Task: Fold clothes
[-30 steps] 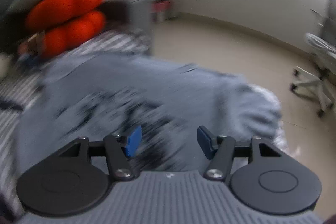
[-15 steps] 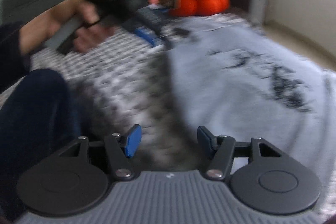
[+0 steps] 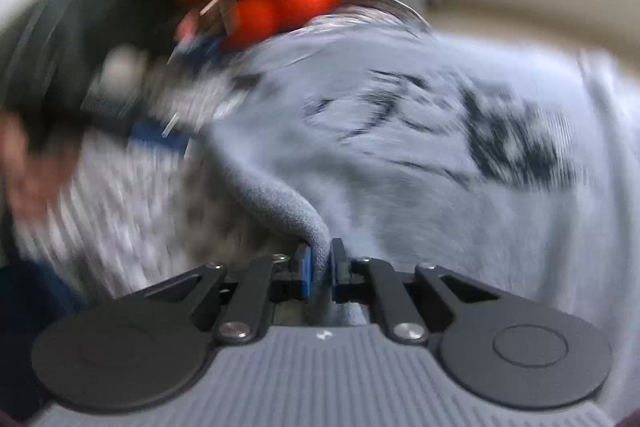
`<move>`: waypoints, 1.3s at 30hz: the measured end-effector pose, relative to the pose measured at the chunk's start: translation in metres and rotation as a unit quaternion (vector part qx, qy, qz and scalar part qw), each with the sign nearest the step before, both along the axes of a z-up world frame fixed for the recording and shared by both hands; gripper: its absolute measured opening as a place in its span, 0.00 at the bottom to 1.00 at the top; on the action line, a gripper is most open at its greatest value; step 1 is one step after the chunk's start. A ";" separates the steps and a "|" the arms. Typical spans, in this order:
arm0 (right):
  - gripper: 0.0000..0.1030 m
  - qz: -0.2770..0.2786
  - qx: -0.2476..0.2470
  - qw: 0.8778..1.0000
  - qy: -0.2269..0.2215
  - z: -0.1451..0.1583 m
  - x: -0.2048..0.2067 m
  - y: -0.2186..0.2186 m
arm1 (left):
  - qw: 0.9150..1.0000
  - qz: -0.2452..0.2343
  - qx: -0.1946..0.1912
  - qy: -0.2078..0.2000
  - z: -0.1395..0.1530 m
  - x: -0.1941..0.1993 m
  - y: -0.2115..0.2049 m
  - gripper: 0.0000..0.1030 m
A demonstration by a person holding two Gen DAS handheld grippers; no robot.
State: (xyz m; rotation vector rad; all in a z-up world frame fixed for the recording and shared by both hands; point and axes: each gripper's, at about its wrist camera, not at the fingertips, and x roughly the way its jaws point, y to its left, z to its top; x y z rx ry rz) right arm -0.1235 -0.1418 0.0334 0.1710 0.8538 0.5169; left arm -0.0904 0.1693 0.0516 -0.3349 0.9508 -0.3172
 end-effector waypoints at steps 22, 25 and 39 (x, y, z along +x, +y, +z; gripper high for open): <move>0.17 -0.059 0.135 0.983 0.110 -0.027 0.030 -0.037 | 0.998 -0.047 -0.030 -0.039 -0.013 0.007 -0.071 0.10; 0.18 -0.059 0.136 0.983 0.109 -0.028 0.030 -0.036 | 0.998 -0.043 -0.022 -0.041 -0.008 0.004 -0.067 0.08; 0.39 -0.021 0.100 0.993 0.063 -0.004 -0.007 -0.029 | 1.000 -0.002 -0.004 -0.028 0.056 -0.065 -0.022 0.07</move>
